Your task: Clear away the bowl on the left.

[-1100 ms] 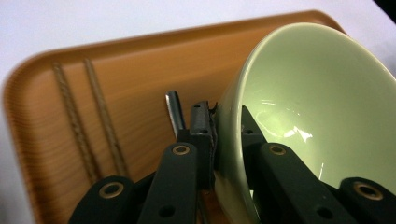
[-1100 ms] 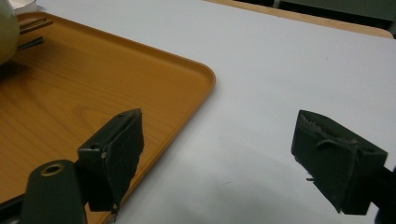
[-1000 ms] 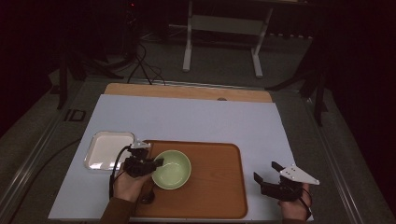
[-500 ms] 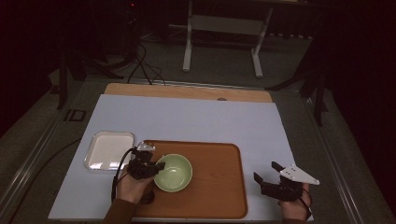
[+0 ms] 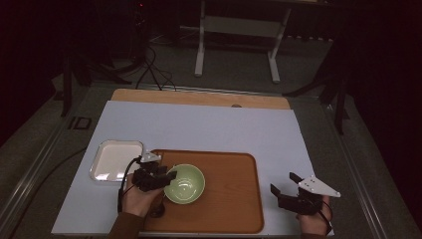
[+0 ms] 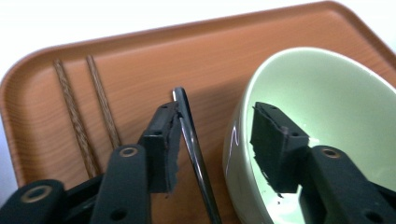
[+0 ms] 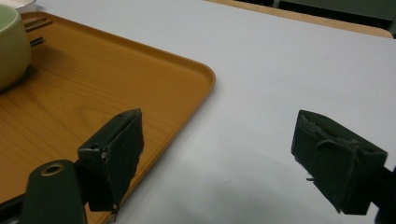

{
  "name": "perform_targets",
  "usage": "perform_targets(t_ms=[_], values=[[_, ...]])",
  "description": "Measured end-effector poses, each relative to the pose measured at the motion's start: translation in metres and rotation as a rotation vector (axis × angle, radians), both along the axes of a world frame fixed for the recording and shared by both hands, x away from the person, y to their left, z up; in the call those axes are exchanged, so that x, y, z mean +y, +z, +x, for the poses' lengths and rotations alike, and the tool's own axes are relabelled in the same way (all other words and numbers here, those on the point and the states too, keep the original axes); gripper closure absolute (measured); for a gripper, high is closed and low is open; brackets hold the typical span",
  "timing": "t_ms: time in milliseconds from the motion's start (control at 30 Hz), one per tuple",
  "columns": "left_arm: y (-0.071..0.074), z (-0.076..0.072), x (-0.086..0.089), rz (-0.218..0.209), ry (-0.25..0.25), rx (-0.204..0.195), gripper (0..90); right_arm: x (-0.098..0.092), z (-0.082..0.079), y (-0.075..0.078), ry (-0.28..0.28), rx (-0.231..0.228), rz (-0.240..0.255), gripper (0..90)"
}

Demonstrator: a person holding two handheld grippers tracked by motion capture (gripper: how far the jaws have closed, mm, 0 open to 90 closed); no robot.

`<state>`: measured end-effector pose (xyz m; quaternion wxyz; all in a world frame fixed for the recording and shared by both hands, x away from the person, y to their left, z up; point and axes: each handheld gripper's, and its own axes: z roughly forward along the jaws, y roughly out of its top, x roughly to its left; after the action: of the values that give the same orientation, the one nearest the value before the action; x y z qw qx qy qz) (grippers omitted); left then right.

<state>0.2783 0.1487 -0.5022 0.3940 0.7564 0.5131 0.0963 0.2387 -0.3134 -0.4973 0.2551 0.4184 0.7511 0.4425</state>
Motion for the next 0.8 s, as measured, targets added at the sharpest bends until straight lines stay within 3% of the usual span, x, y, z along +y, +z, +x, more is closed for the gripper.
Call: perform_targets(t_ms=[133,333,800], values=[[0.001,0.0,0.003,-0.02,-0.008,-0.004,44.7,0.0,0.0,0.0,0.002,-0.001,-0.001,16.8],[0.006,0.0,0.008,-0.044,-0.029,-0.043,38.9,0.0,0.0,0.0,0.001,-0.001,-0.001,16.8],[0.015,-0.005,0.016,-0.06,-0.061,-0.125,39.3,0.0,0.001,0.0,0.003,0.0,0.002,16.8]])
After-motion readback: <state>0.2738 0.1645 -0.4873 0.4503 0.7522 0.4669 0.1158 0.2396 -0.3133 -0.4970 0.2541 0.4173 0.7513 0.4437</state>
